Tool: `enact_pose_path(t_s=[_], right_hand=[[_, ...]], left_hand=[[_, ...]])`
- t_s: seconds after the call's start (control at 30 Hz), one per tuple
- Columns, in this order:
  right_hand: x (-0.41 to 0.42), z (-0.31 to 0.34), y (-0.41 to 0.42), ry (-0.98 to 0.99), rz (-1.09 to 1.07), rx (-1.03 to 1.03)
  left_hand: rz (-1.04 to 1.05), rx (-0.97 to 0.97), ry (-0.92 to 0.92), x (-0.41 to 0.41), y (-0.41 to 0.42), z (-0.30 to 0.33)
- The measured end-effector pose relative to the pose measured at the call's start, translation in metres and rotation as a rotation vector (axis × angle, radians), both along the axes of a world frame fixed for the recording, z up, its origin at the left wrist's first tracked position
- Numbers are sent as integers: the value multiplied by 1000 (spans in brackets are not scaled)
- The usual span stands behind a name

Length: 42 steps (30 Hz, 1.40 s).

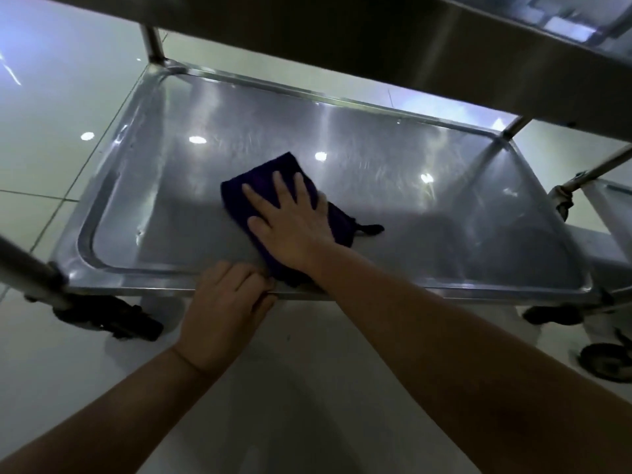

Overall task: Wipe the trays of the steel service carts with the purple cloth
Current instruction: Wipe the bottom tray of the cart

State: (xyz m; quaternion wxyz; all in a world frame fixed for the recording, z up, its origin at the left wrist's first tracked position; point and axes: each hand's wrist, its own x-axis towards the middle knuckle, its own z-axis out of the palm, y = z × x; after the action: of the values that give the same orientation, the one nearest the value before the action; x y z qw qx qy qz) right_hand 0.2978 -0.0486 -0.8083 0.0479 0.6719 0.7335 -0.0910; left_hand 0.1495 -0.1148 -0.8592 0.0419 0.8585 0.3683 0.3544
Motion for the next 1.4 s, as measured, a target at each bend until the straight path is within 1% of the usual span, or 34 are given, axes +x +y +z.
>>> enact_pose_path(t_s=[0.03, 0.1, 0.17, 0.2, 0.23, 0.3, 0.43, 0.53, 0.6, 0.63, 0.77, 0.87, 0.93, 1.03, 1.1, 1.2, 1.3, 1.4], right_hand=[[-4, 0, -3, -15, 103, -2], [6, 0, -12, -23, 238, -18], [30, 2, -28, 14, 306, -30], [46, 2, -36, 32, 306, -37], [64, 4, -44, 46, 275, -46], [105, 9, -62, 53, 141, -62], [174, 18, -105, 32, -253, -35], [172, 15, -124, -28, -472, 76], [143, 8, -126, -54, -525, 153], [122, 5, -127, -44, -506, 195], [29, -12, -123, 91, -301, 380], [-16, -20, -119, 175, -166, 445], [-13, -23, -119, 177, -89, 465], [24, -29, -128, 114, -35, 516], [59, -30, -137, 103, -86, 554], [118, -27, -158, 92, -221, 608], [178, -21, -178, 77, -409, 606], [219, -14, -192, 74, -640, 595]], left_hand=[[11, 25, 15, -2, -1, -2], [64, 57, 46, -8, -3, -6], [109, 57, 60, -13, -5, -9], [109, 65, 60, -15, -5, -10], [103, 80, 58, -15, -4, -10], [87, 108, 51, -14, -4, -8], [52, 109, 34, -14, -8, -11], [57, 74, 9, -15, -11, -15], [72, 63, 2, -15, -11, -15], [85, 54, -5, -15, -11, -14], [136, -3, -80, -15, -12, -7], [146, 1, -71, -16, -12, -7], [140, -8, -50, -18, -11, -9], [124, -16, 0, -18, -10, -14], [119, 9, 35, -16, -9, -16], [91, 80, 74, -15, -10, -15], [85, 104, 71, -15, -9, -11], [90, 64, 61, -13, -11, -10]])
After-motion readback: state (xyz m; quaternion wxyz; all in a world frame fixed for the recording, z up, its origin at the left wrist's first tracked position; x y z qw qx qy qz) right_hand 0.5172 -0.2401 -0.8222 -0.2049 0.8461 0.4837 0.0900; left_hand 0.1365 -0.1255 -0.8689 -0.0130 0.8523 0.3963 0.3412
